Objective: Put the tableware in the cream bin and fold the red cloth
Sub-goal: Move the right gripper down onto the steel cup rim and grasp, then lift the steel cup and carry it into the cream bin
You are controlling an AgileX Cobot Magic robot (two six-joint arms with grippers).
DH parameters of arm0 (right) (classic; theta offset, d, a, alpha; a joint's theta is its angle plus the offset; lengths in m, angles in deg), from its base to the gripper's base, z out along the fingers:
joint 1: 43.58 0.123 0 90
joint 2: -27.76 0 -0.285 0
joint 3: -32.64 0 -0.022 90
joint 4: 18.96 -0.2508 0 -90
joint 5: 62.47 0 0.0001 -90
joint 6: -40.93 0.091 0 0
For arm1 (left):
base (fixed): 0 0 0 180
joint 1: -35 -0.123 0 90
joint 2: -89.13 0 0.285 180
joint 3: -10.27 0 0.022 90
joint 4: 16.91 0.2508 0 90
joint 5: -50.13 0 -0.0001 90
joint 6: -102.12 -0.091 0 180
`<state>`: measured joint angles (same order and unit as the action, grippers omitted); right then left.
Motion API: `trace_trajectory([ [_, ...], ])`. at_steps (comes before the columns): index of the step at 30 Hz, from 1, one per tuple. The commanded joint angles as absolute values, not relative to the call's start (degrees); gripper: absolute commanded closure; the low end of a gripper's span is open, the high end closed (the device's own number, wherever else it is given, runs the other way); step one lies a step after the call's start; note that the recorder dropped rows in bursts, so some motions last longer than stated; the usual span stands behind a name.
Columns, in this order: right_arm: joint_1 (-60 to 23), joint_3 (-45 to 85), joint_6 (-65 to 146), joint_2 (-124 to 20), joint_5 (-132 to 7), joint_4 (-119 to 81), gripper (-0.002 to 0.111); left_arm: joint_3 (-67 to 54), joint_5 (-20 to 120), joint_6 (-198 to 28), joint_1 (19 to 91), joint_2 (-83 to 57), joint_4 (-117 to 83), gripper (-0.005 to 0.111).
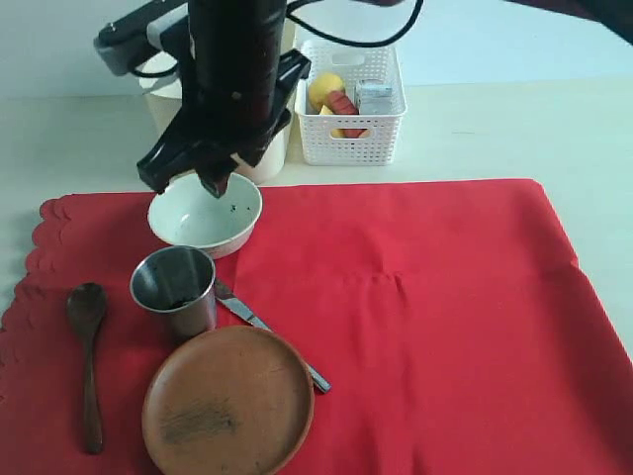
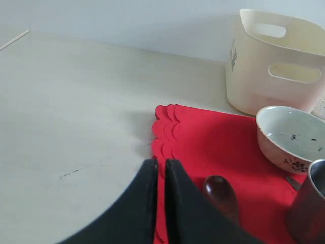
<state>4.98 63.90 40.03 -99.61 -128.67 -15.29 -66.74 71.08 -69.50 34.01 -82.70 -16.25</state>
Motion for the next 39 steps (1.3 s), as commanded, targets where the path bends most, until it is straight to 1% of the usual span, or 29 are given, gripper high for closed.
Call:
trace_trajectory([
  [1,5.0,59.9,36.1,-99.0,-122.7,-21.3,0.061,-66.9,70.8,-69.4,33.9,-83.1,-16.0,0.099],
  [4,5.0,58.7,34.5,-99.6,-120.4,-24.2,0.061,-66.9,70.8,-69.4,33.9,-83.1,-16.0,0.099],
  [13,5.0,58.7,31.5,-104.2,-119.7,-29.6,0.061,-66.9,70.8,-69.4,33.9,-83.1,-16.0,0.099],
  [25,5.0,58.7,30.4,-107.7,-119.0,-30.1,0.061,-66.9,70.8,-69.4,33.9,-83.1,-16.0,0.099],
  [27,5.0,58.7,30.4,-108.1,-118.6,-30.1,0.065,-66.9,70.8,-69.4,33.9,-83.1,-16.0,0.099],
  [28,5.0,58.7,30.4,-108.3,-118.5,-30.1,0.07,-66.9,70.8,-69.4,33.9,-83.1,-16.0,0.099],
  [31,5.0,58.7,30.4,-108.3,-117.8,-30.1,0.086,-66.9,70.8,-69.4,33.9,-83.1,-16.0,0.099],
  [32,5.0,58.7,30.4,-108.3,-117.6,-30.1,0.094,-66.9,70.8,-69.4,33.9,-83.1,-16.0,0.099],
  [35,5.0,58.7,30.4,-107.9,-116.2,-30.1,0.108,-66.9,70.8,-69.4,33.9,-83.1,-16.0,0.099],
  [39,5.0,58.7,30.4,-106.4,-115.1,-30.3,0.108,-66.9,70.8,-69.4,33.9,-83.1,-16.0,0.099],
])
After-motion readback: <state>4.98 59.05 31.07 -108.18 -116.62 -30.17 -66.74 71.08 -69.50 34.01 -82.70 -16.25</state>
